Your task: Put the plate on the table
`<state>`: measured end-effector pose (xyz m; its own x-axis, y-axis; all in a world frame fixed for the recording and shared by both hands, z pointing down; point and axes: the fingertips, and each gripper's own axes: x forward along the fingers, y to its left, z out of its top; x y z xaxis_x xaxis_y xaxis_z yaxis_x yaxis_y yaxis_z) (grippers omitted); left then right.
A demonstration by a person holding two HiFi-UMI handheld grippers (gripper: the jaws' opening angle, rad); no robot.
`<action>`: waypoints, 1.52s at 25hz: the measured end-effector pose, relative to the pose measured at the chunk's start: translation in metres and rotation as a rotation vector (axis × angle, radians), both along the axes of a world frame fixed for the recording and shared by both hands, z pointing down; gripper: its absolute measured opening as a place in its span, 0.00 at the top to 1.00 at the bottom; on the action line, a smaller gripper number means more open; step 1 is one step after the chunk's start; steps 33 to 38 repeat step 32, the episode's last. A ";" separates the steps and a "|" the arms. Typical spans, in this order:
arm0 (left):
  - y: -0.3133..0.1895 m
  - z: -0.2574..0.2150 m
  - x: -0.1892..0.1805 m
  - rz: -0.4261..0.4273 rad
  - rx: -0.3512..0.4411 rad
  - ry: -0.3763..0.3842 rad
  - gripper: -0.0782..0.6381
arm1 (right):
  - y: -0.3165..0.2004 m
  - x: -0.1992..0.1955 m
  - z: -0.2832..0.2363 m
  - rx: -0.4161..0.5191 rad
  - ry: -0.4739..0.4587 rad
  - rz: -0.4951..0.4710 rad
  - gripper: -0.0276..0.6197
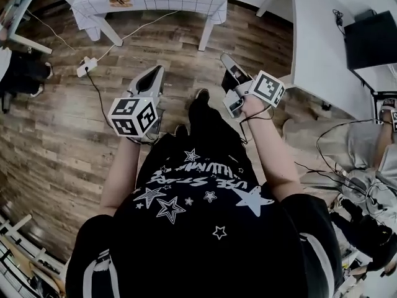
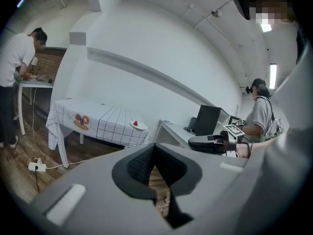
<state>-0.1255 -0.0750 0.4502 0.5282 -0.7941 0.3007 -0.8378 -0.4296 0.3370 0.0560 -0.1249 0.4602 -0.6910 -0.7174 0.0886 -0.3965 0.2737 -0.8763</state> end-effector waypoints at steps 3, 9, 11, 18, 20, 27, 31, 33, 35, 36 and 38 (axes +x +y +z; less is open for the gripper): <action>0.014 -0.004 0.012 0.011 0.008 0.011 0.88 | 0.023 0.001 -0.004 0.017 0.012 -0.008 0.94; 0.044 -0.015 0.032 0.012 0.037 -0.013 0.88 | 0.055 0.010 -0.020 0.068 0.035 -0.043 0.94; 0.056 -0.024 0.042 0.004 0.072 -0.049 0.88 | 0.066 0.016 -0.025 0.079 0.039 -0.046 0.94; 0.110 -0.051 0.095 0.014 0.129 -0.051 0.88 | 0.127 0.040 -0.039 0.120 0.071 -0.116 0.94; 0.128 -0.049 0.103 0.015 0.123 -0.055 0.88 | 0.146 0.046 -0.034 0.112 0.090 -0.120 0.94; 0.179 -0.037 0.114 -0.003 0.085 -0.061 0.88 | 0.203 0.050 -0.031 0.143 0.130 -0.168 0.94; 0.207 -0.033 0.126 -0.005 0.081 -0.066 0.88 | 0.233 0.058 -0.026 0.144 0.148 -0.189 0.94; 0.213 -0.032 0.128 -0.005 0.078 -0.065 0.88 | 0.240 0.060 -0.025 0.141 0.148 -0.192 0.94; 0.213 -0.032 0.128 -0.005 0.078 -0.065 0.88 | 0.240 0.060 -0.025 0.141 0.148 -0.192 0.94; 0.213 -0.032 0.128 -0.005 0.078 -0.065 0.88 | 0.240 0.060 -0.025 0.141 0.148 -0.192 0.94; 0.213 -0.032 0.128 -0.005 0.078 -0.065 0.88 | 0.240 0.060 -0.025 0.141 0.148 -0.192 0.94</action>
